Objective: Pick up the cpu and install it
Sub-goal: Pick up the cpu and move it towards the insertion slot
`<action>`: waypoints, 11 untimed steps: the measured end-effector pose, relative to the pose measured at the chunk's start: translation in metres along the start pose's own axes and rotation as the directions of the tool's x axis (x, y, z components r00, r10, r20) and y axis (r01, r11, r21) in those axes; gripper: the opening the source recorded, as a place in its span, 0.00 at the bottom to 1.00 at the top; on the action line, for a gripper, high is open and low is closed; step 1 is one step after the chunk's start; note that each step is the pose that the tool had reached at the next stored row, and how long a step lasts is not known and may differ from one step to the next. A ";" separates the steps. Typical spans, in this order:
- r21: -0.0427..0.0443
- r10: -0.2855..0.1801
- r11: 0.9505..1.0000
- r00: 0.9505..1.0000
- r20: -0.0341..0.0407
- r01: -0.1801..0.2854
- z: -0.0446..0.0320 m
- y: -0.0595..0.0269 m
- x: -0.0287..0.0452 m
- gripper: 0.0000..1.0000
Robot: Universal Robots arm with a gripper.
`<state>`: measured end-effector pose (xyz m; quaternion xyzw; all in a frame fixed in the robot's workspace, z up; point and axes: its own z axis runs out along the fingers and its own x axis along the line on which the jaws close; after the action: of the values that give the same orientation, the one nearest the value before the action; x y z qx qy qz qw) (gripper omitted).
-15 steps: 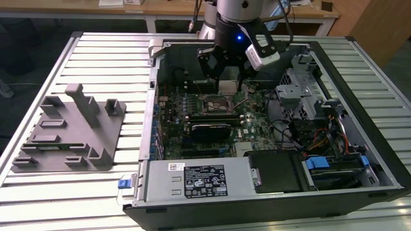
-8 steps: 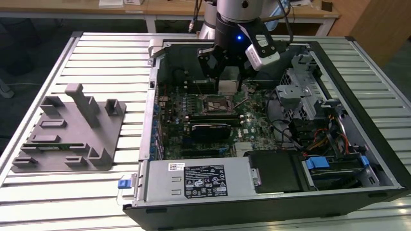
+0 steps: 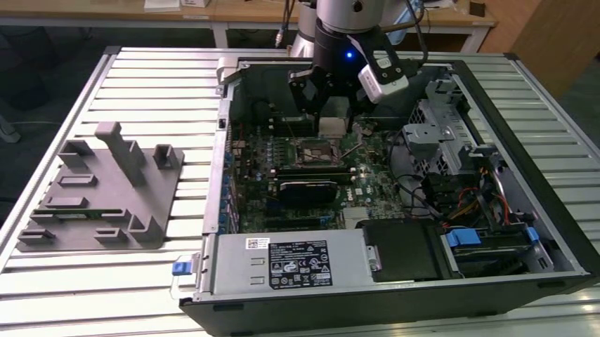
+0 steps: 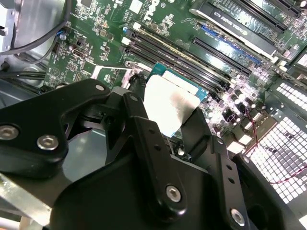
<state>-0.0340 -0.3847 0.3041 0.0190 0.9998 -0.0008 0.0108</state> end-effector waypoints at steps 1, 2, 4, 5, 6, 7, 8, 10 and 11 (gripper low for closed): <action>-0.001 0.000 1.000 1.000 0.000 0.000 0.0000 0.0000 0.0000 0.55; -0.001 0.000 1.000 1.000 0.000 0.000 0.0000 0.0000 0.0000 0.55; -0.001 0.000 1.000 1.000 0.000 0.000 0.0001 0.0001 0.0002 0.55; -0.001 0.000 1.000 1.000 0.000 0.000 0.0001 0.0004 0.0004 0.55; -0.001 0.000 1.000 1.000 0.000 0.000 0.0002 0.0006 0.0007 0.55; -0.001 0.000 1.000 1.000 0.000 0.000 0.0003 0.0009 0.0010 0.55; -0.001 0.000 1.000 1.000 0.000 0.000 0.0004 0.0012 0.0014 0.55; -0.001 0.000 1.000 1.000 0.000 0.000 0.0005 0.0014 0.0018 0.55; -0.001 0.000 1.000 1.000 0.000 0.000 0.0006 0.0018 0.0020 0.55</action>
<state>-0.0359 -0.3828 0.3035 0.0190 0.9998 -0.0002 0.0108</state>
